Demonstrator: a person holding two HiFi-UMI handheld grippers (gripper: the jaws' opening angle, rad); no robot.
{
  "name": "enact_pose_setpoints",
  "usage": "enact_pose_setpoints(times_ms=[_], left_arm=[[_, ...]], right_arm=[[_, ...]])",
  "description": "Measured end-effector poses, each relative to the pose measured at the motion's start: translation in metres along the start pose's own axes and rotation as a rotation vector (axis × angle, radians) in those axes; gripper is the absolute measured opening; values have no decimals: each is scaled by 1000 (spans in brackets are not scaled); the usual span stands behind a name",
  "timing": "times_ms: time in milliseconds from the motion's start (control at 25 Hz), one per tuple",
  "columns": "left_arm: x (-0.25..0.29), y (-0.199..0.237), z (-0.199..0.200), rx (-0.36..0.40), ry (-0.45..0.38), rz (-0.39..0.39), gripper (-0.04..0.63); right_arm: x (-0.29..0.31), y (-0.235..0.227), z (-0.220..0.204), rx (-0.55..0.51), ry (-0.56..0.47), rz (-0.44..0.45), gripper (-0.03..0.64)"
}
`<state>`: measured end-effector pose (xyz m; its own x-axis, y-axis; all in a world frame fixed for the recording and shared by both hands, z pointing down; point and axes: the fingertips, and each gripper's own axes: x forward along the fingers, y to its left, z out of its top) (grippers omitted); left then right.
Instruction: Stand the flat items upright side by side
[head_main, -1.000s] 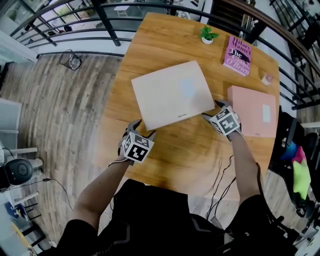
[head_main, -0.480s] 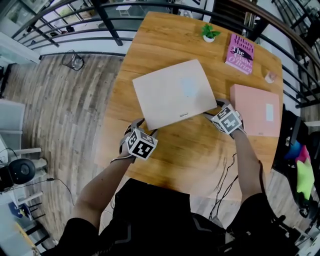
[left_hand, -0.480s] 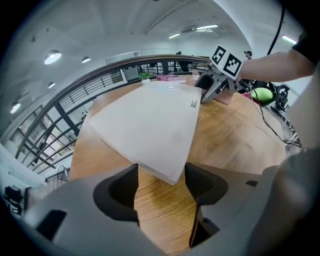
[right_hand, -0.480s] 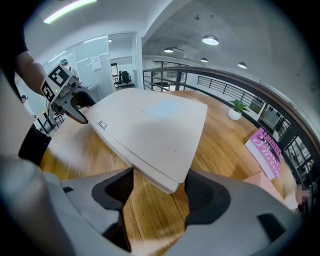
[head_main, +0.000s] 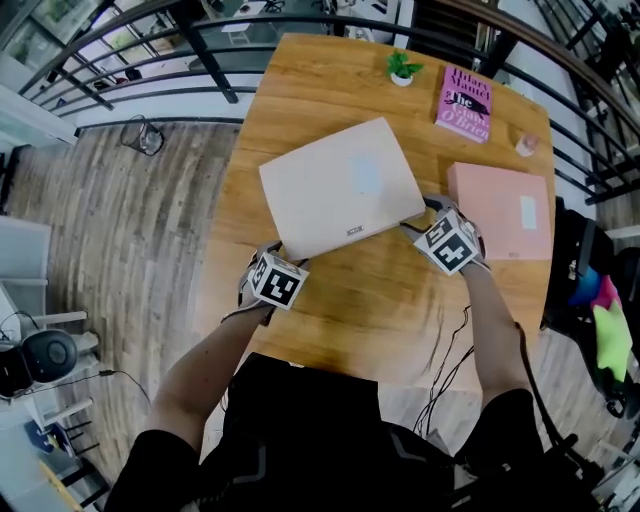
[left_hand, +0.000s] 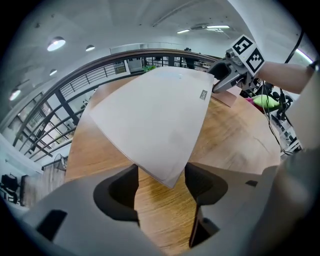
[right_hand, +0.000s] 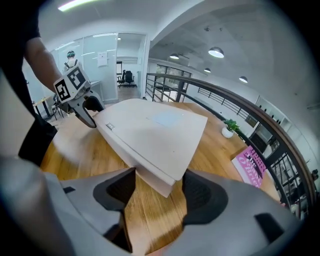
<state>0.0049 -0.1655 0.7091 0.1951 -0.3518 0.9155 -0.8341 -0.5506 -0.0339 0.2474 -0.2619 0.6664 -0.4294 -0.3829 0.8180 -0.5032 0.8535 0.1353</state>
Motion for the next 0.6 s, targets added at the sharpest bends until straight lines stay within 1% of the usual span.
enact_pose_setpoints(times_ms=[120,400,520,600], left_arm=[[-2,0,3,0,-8,-19,307],[3,0,1,17,-5,-105,305],[4,0,-1,42,-2,-143,305],[5,1,0,74,-4,-162,304]], right_arm=[[-18,2,9,-35,5,-39,295],[-56,15,30,-70,1,-135,284],[-71,26,42,-77,10,-179,284],[-81,30,51,-90,18,-211,284]])
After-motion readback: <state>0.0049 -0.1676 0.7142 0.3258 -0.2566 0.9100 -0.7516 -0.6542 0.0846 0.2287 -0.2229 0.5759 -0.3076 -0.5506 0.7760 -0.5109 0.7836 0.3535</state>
